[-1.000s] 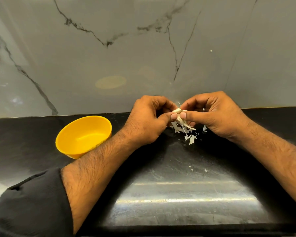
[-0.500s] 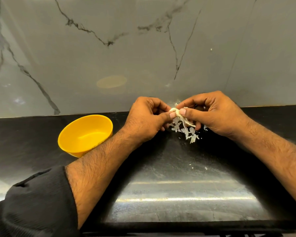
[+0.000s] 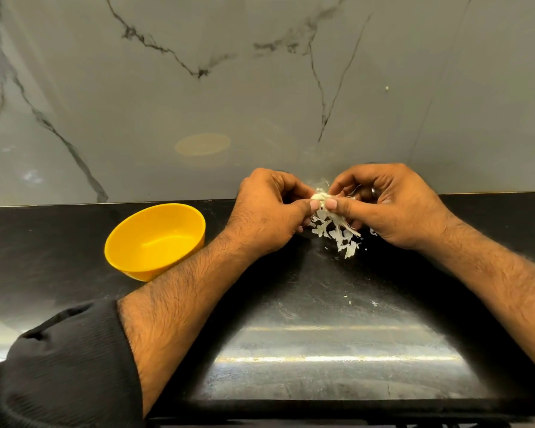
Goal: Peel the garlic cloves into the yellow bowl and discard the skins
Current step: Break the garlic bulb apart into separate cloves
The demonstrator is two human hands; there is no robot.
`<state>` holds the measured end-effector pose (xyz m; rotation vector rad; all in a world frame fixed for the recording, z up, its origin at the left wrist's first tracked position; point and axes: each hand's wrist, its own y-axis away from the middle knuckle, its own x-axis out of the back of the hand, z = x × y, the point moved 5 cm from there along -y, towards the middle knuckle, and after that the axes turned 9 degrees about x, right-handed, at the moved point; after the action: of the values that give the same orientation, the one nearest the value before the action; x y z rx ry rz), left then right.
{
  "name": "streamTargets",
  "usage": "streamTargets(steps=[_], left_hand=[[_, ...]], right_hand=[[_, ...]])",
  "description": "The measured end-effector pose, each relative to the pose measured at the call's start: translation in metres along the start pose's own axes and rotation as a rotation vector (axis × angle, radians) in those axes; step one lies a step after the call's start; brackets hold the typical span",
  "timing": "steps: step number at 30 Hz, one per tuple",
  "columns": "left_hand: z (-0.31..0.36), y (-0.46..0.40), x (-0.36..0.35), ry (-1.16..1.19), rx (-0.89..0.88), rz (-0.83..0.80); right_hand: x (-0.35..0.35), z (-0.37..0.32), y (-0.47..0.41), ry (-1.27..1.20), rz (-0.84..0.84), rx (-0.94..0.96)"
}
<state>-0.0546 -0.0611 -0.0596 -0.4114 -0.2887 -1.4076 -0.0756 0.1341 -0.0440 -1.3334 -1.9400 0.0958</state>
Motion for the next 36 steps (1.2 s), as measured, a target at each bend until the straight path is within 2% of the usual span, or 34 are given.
streamTargets(steps=[3,5,8,12,18,28,32,36], left_hand=[[-0.004,-0.004,0.006,-0.114,0.055,0.083],[-0.006,-0.005,0.007,-0.199,0.072,0.070],[-0.002,-0.002,0.003,-0.306,0.033,0.033],[0.004,0.000,0.006,-0.345,-0.033,0.110],[0.008,0.006,-0.003,-0.050,-0.076,-0.012],[0.004,0.001,-0.001,0.170,-0.011,-0.053],[0.000,0.001,0.000,0.360,0.079,-0.091],[-0.002,0.002,0.002,0.308,0.130,-0.058]], right_hand=[[0.004,0.006,-0.001,0.022,-0.003,-0.012],[0.003,0.008,-0.002,0.046,-0.029,-0.017],[-0.001,0.010,-0.001,0.031,-0.053,-0.041],[0.003,0.014,-0.001,-0.041,0.008,-0.065],[0.002,0.007,-0.001,-0.152,0.053,-0.049],[0.001,0.002,0.003,-0.256,0.111,-0.037],[0.002,0.002,0.000,-0.323,0.113,-0.013],[0.003,0.008,-0.002,-0.341,0.116,-0.032]])
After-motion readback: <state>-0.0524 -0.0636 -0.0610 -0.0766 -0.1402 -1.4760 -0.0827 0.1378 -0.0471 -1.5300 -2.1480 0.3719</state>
